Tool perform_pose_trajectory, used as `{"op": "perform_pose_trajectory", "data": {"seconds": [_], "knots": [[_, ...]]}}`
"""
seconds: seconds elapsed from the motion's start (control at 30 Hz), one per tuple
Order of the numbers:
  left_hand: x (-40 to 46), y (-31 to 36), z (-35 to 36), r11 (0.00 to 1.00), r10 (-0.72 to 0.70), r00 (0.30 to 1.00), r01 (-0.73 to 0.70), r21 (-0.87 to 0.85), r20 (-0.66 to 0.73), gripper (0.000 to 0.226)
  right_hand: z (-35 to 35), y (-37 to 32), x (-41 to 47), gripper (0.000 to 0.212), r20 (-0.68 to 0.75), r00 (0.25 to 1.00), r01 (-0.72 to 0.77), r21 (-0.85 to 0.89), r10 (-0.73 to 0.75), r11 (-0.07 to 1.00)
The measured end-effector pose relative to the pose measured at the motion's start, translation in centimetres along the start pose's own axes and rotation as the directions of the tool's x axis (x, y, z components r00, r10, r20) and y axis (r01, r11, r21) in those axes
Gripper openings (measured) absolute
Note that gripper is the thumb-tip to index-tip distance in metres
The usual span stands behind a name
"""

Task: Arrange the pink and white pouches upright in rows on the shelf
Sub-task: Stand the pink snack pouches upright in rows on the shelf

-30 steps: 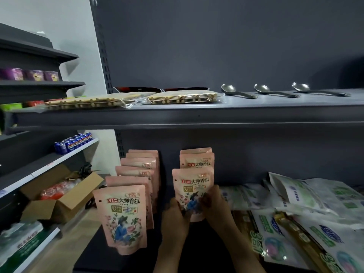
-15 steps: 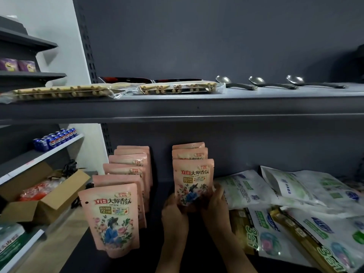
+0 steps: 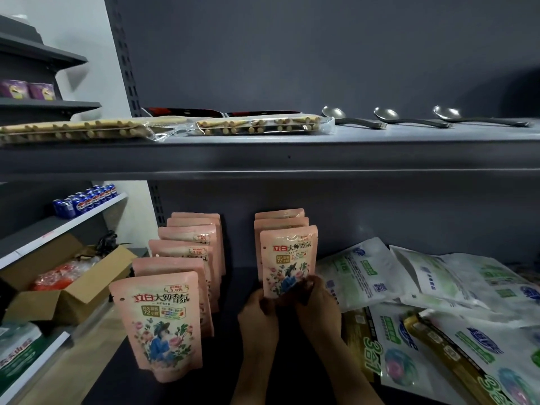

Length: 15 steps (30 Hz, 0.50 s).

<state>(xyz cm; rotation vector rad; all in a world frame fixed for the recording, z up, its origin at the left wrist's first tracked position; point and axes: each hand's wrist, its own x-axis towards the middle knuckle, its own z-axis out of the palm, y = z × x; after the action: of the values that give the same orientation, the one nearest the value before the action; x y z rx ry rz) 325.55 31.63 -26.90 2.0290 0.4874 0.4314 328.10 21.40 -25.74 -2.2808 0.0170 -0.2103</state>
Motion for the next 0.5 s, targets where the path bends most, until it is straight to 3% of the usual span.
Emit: {"op": "perform_pose_trajectory", "data": {"seconds": [0.13,0.27,0.5], "knots": [[0.50,0.05,0.03,0.997,-0.080,0.996,0.079,0.019,0.030,0.028,-0.35,-0.45,0.45,0.037,0.028,0.999,-0.025,0.000,0.025,1.000],[0.41,-0.15,-0.32,0.999,-0.005,1.000,0.004,0.046,0.013,0.025,-0.15,-0.68,0.47,0.030,0.015,1.000,0.014,-0.026,-0.014,1.000],[0.58,0.20,-0.46,0.999,-0.016,0.999,0.018,-0.047,0.052,0.025,-0.30,-0.72,0.71,0.029,0.021,0.999,0.036,-0.035,-0.035,0.999]]}}
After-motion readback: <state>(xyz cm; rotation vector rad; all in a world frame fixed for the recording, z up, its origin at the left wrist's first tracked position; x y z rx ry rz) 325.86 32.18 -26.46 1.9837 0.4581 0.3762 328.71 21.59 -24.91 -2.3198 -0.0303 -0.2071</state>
